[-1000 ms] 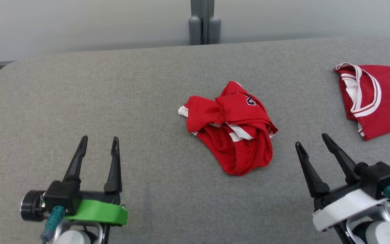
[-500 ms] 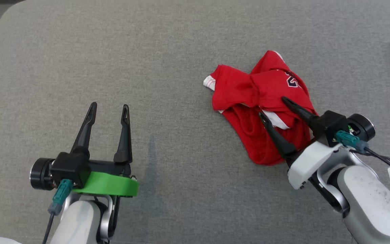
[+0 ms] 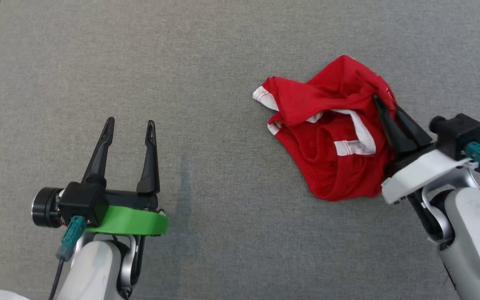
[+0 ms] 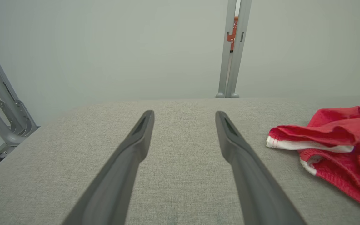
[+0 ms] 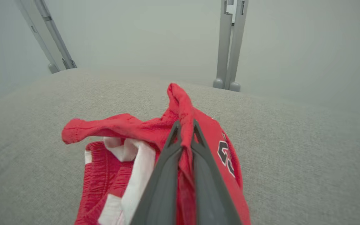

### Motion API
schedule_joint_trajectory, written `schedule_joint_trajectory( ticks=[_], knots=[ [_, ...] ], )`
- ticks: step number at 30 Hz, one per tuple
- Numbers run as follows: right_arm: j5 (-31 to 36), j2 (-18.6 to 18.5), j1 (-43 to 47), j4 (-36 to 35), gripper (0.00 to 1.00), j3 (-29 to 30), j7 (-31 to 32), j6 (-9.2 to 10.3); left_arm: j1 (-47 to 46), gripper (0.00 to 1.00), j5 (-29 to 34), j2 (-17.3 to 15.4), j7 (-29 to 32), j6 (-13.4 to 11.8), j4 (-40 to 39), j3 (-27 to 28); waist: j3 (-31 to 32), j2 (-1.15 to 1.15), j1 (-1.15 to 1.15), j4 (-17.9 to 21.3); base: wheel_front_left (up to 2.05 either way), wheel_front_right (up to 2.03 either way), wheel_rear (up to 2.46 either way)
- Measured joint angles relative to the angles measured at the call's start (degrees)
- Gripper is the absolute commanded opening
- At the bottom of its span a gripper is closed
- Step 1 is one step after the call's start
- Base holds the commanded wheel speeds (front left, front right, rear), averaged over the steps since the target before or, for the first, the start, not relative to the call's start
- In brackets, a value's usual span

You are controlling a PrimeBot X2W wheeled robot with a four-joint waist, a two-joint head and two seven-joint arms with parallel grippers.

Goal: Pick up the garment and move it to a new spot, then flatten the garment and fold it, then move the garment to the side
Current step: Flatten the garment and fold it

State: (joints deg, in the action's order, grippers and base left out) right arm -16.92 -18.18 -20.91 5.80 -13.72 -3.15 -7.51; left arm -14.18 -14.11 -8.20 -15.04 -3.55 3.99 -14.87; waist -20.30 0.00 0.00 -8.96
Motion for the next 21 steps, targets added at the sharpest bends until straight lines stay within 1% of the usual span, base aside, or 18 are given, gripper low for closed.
schedule_joint_trajectory(
  ticks=[6, 9, 10, 11, 12, 16, 21],
  knots=[
    [-1.6, 3.4, 6.8, -0.1, 0.00, 11.8, -2.1, 0.00, 0.1, 1.00, 0.5, -0.2, 0.0, 0.2, -0.2, 0.7, 0.7, 0.00, 0.00, 2.4, 0.00, 0.00, 0.00],
    [-2.5, 5.5, 10.4, 1.0, 0.01, 16.2, -2.6, 0.00, 0.4, 1.00, 0.7, -0.2, 0.0, 0.3, -0.2, 0.7, 1.1, 0.00, 0.00, 3.3, 0.00, 0.00, 0.00],
    [-3.0, 6.5, 11.8, 1.6, 0.41, 17.7, -2.9, 0.00, 0.6, 1.00, 0.7, -0.3, 0.0, 0.3, -0.2, 0.9, 1.3, 0.00, 0.00, 3.6, 0.00, 0.00, 0.00],
    [-3.2, 7.1, 12.6, 2.1, 0.94, 18.5, -3.0, 0.01, 0.7, 1.00, 0.7, -0.3, 0.0, 0.3, -0.2, 1.0, 1.3, 0.00, 0.00, 3.9, 0.00, 0.00, 0.00],
    [-3.2, 7.6, 13.3, 2.5, 1.00, 19.1, -3.2, 0.01, 0.8, 1.00, 0.7, -0.4, 0.0, 0.3, -0.2, 1.1, 1.4, 0.00, 0.00, 4.2, 0.00, 0.00, 0.00],
    [-2.7, 8.4, 13.8, 1.5, 1.00, 20.1, -6.5, 0.02, 1.0, 1.00, 0.7, -0.6, 0.0, 0.3, -0.2, 1.6, 1.6, 0.00, 0.00, 5.1, 0.00, 0.00, 0.00],
    [0.6, 8.3, 15.6, -4.3, 1.00, 18.0, -8.6, 0.02, 2.5, 1.00, 0.7, -1.0, 0.0, -0.5, 0.2, 2.3, 2.8, 0.00, 0.00, 5.9, 0.00, 0.00, 0.00]
  ],
)
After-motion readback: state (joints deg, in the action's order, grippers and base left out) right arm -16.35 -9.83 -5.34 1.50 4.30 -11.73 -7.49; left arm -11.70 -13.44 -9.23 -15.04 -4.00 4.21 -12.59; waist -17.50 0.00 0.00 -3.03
